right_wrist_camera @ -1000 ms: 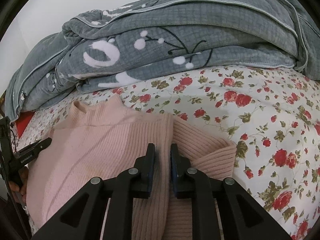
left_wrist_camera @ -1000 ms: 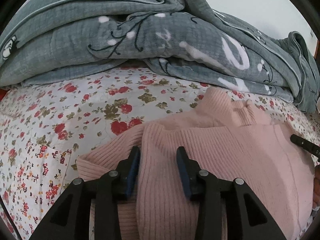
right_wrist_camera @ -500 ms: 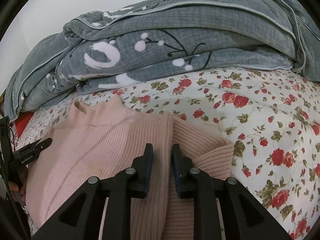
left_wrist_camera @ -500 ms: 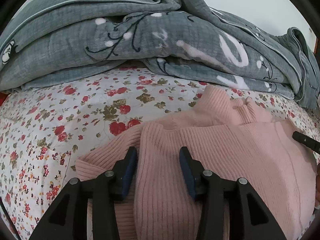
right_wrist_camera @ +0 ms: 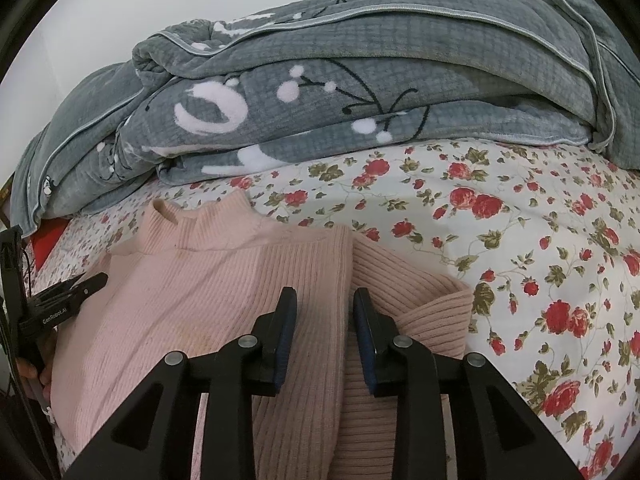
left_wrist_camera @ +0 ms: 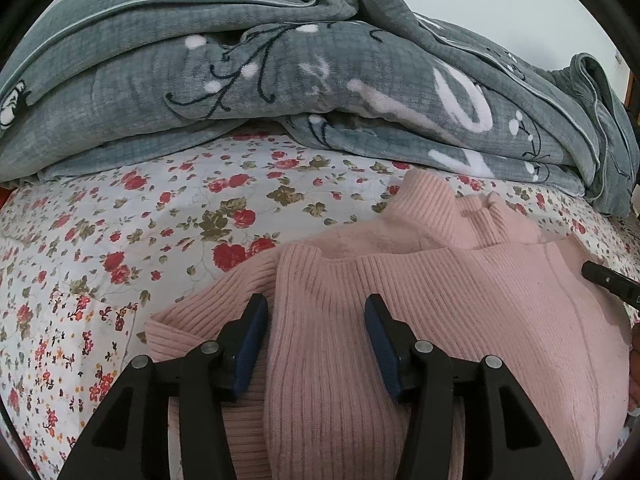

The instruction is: Fold small clothes

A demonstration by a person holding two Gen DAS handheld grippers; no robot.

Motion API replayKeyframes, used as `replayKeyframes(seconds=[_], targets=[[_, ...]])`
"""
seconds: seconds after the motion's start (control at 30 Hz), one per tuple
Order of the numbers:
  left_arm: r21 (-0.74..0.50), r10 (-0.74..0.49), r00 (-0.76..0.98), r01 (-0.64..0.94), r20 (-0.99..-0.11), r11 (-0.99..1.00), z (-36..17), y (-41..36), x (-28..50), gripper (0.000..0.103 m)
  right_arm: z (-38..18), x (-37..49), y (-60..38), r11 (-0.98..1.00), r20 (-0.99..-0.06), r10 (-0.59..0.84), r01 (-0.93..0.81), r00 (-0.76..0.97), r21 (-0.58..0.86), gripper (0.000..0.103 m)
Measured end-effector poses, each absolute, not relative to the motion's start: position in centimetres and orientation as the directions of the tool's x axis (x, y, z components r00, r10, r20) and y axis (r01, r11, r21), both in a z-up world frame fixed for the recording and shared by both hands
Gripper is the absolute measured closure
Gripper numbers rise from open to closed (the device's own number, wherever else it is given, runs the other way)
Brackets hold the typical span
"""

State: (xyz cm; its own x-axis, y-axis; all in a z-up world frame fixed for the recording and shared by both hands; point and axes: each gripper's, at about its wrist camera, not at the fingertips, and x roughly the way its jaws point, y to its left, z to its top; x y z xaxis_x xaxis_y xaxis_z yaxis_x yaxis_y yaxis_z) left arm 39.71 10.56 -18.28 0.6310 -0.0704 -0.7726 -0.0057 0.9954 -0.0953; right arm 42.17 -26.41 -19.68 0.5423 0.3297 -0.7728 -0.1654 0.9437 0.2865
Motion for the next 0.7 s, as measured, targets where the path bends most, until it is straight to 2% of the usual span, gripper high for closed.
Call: replayKeyframes(seconds=[0.37, 0.57, 0.63, 0.67, 0.7], targets=[[-0.16, -0.13, 0.63, 0.01, -0.766, 0.987, -18.2, 11.1, 39.6, 0.052, -18.3, 40.9, -25.7, 0.958, -0.739, 0.286, -0.185, 0.61, 0.218, 0.074], [-0.205, -0.165, 0.663, 0.018, -0.73, 0.979, -17.4, 11.6, 38.9, 0.053, -15.4, 39.8, -27.5, 0.957, -0.697, 0.286, -0.153, 0.657, 0.248, 0.074], [-0.221, -0.175, 0.674, 0.017, -0.718, 0.975, -17.2, 11.9, 38.7, 0.052, -14.3, 39.3, -28.1, 0.953, -0.697, 0.295, -0.148, 0.653, 0.264, 0.064], [-0.228, -0.178, 0.68, 0.017, -0.711, 0.974, -17.1, 12.0, 38.6, 0.05, -13.7, 38.9, -28.3, 0.953, -0.7, 0.295, -0.152, 0.65, 0.26, 0.05], [-0.233, -0.18, 0.686, 0.017, -0.705, 0.972, -16.9, 12.1, 38.5, 0.045, -13.3, 38.2, -28.5, 0.955, -0.697, 0.291, -0.154, 0.656, 0.254, 0.04]])
